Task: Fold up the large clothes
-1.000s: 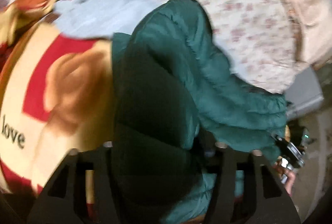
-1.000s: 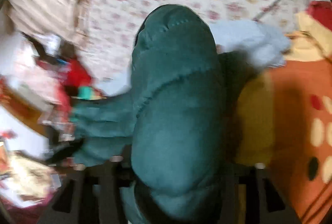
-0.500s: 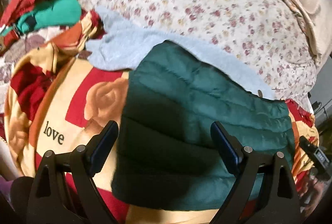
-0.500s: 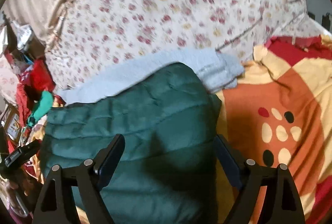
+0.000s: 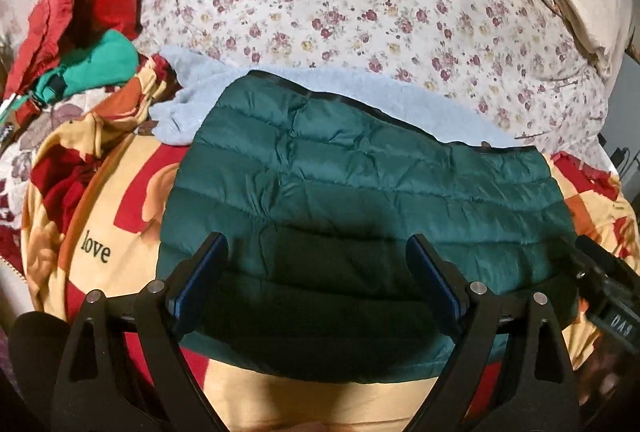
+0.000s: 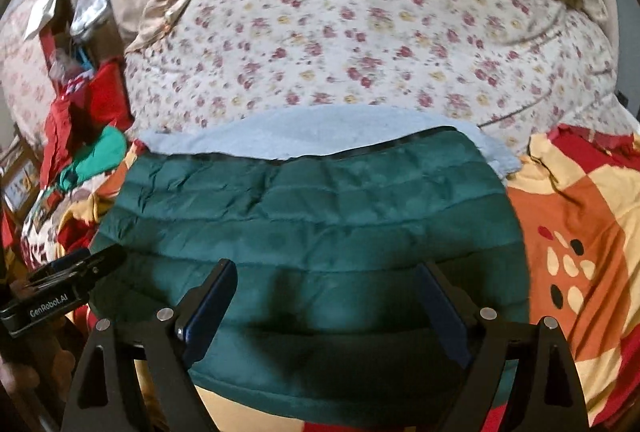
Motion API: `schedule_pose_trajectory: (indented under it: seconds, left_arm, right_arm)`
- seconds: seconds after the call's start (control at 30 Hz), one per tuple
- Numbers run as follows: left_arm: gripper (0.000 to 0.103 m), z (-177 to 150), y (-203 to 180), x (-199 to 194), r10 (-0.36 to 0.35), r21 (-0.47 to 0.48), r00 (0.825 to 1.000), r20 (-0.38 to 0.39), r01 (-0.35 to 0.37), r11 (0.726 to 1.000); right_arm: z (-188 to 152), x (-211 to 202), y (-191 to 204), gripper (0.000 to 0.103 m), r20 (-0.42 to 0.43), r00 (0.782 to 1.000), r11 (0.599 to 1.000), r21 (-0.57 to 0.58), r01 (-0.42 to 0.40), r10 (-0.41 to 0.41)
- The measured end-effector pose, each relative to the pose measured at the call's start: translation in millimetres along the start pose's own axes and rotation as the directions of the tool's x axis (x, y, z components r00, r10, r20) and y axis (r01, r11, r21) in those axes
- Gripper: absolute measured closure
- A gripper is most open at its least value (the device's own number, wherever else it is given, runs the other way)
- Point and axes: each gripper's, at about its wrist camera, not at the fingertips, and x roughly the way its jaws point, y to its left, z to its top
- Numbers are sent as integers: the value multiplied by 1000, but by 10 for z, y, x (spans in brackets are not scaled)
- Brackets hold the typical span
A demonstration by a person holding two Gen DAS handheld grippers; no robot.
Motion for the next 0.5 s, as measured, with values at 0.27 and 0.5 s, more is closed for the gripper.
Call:
schedule_pose_trajectory:
  seconds: [0.27, 0.5]
  left_arm:
    - [13, -91, -72, -91, 58, 30, 997, 58, -60, 998]
    - [13, -151, -132, -138, 81, 51, 994, 75, -85, 995]
  right_arm:
    - [-85, 18, 139, 6, 3, 1000, 1000, -7, 21, -21]
    - [-105, -7, 149, 6, 2, 999, 999, -5, 34, -34]
